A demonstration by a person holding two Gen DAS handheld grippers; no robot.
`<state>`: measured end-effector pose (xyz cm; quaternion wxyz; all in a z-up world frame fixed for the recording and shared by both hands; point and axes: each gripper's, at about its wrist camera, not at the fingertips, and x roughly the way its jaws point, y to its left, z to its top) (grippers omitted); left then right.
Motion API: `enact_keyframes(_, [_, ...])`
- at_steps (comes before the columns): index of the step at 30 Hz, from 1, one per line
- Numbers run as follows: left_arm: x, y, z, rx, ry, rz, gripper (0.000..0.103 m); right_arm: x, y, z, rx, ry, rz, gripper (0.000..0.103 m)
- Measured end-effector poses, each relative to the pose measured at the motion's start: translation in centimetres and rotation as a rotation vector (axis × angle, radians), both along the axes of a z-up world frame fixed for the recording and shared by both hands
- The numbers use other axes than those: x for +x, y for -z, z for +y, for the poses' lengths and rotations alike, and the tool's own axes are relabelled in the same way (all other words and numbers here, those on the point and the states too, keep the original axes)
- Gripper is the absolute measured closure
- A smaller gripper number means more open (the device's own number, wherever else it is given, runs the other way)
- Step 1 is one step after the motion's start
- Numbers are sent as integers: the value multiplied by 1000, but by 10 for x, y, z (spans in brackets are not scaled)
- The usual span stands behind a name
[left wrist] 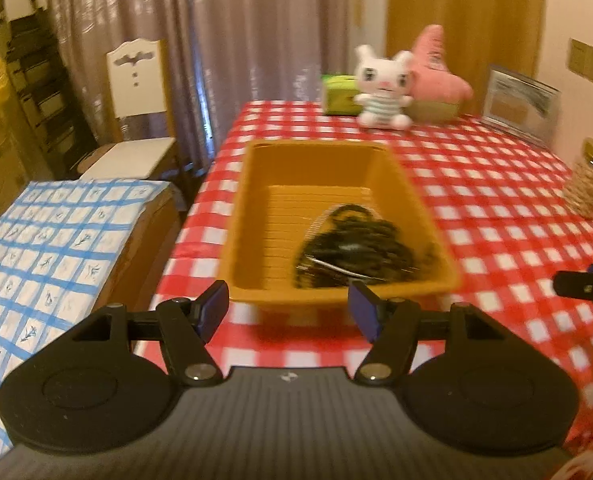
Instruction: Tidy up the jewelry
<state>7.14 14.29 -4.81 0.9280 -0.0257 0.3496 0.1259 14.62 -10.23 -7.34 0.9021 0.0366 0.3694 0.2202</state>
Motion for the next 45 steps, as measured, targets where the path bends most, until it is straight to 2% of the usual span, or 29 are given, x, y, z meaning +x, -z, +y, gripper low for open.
enact_keyframes(9, [-36,-10,-90,-72,109,71,39,-55,-14,-61,-17,32,58,30])
enact_keyframes(18, [-76,-16,-155,-91,212,79,39,-110,-25,-111,-4,68,72,30])
enact_keyframes(30, [-107,-24,-180,-89,239,55,39,-145,-35,-129,-6,43,57,30])
enact_keyframes(45, [-108,-31,-186,-74,237,32,39,-142,-38,-131,0,36,46,30])
